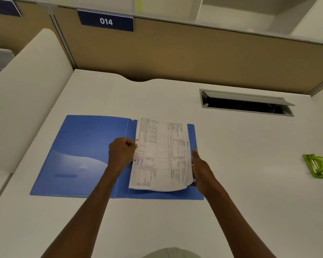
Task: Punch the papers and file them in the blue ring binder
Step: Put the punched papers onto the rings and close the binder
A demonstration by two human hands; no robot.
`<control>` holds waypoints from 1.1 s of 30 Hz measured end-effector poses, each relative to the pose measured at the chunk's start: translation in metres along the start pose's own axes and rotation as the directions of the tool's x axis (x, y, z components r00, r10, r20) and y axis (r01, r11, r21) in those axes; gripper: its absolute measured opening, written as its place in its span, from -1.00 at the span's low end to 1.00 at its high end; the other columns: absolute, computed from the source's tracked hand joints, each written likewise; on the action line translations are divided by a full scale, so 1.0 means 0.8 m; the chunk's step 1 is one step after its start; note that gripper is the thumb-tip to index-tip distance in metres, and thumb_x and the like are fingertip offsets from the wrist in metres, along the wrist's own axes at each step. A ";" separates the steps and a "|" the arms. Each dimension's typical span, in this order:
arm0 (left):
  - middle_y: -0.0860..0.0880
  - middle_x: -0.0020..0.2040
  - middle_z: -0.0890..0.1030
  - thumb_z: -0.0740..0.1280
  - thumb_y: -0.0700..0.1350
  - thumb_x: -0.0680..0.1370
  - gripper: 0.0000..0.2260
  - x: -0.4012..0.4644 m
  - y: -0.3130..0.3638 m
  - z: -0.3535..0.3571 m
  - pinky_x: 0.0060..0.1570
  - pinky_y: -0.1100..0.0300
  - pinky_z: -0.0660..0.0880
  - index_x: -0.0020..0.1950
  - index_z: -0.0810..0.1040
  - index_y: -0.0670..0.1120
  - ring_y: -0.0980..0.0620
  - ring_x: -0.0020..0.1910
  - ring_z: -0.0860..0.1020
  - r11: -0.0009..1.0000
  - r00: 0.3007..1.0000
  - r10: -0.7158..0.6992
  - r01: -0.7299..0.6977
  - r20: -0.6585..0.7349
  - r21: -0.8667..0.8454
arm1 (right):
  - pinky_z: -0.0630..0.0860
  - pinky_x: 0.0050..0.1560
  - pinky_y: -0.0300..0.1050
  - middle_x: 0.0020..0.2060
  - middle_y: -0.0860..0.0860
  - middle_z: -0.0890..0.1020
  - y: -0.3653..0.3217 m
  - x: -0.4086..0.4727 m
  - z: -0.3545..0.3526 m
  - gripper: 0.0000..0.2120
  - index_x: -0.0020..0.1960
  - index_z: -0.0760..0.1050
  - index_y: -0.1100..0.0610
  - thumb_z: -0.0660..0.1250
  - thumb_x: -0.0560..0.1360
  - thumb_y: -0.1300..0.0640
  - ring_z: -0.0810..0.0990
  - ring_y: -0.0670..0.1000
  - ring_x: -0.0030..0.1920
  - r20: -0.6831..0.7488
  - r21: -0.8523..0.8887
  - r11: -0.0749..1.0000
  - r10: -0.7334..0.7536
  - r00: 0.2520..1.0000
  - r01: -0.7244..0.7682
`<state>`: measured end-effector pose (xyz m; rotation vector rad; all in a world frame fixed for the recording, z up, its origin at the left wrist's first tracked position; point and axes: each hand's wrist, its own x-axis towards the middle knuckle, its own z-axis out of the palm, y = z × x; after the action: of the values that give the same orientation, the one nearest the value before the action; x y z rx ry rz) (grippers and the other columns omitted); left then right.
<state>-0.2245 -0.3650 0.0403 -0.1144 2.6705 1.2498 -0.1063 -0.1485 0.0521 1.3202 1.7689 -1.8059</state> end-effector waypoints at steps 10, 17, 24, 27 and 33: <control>-0.15 -0.10 0.70 0.38 -0.10 0.54 -0.82 -0.002 -0.028 0.034 -0.20 0.16 0.52 -0.03 0.69 -0.20 -0.06 -0.18 0.64 0.987 0.997 0.033 -0.043 0.065 0.152 | 0.48 -0.20 -0.20 0.19 0.06 0.59 0.017 0.014 0.006 -0.56 0.29 0.39 0.17 0.38 0.49 0.01 0.60 0.04 0.00 -0.138 -0.276 0.947 -0.209 0.968 0.165; -0.10 -0.12 0.70 0.43 -0.02 0.49 -0.80 -0.015 -0.035 0.049 -0.25 0.17 0.55 -0.02 0.66 -0.14 -0.04 -0.22 0.64 0.981 0.999 0.032 -0.024 -0.037 0.190 | 0.44 0.21 0.03 0.25 0.14 0.46 0.028 0.015 0.017 -0.45 0.36 0.28 0.17 0.37 0.48 0.00 0.44 0.16 0.26 -0.130 -0.675 0.697 -0.437 0.890 0.243; -0.12 -0.02 0.66 0.44 0.03 0.47 -0.69 -0.013 -0.036 0.058 -0.17 0.20 0.49 0.08 0.63 -0.16 -0.06 -0.10 0.63 0.969 0.998 0.049 -0.040 -0.032 0.242 | 0.14 0.45 0.19 0.55 0.16 0.03 0.042 0.007 0.047 -0.36 0.53 0.10 0.01 0.28 0.54 -0.07 0.02 0.21 0.52 0.135 -0.906 0.252 -0.590 0.796 0.340; -0.13 -0.02 0.60 0.44 0.03 0.47 -0.69 -0.010 -0.035 0.057 -0.17 0.17 0.51 0.09 0.57 -0.15 -0.07 -0.07 0.60 0.965 0.997 0.057 -0.043 -0.047 0.258 | 0.04 0.46 0.27 0.56 0.16 -0.08 0.052 0.014 0.054 -0.38 0.51 0.13 -0.04 0.26 0.53 -0.13 -0.07 0.27 0.53 0.194 -0.921 0.210 -0.484 0.853 0.328; -0.09 -0.22 0.58 0.40 -0.02 0.51 -0.77 -0.003 -0.039 0.054 -0.41 0.31 0.35 -0.15 0.47 -0.16 0.00 -0.27 0.57 0.986 0.998 -0.026 0.034 -0.049 0.164 | 0.08 0.45 0.27 0.53 0.24 -0.07 0.061 0.021 0.050 -0.31 0.53 0.04 0.04 0.19 0.54 -0.22 -0.05 0.31 0.52 0.052 -0.902 0.351 -0.489 0.871 0.250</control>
<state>-0.2114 -0.3521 -0.0096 -0.1613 2.7874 1.0245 -0.0950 -0.1879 0.0019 0.6615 2.7300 -0.4896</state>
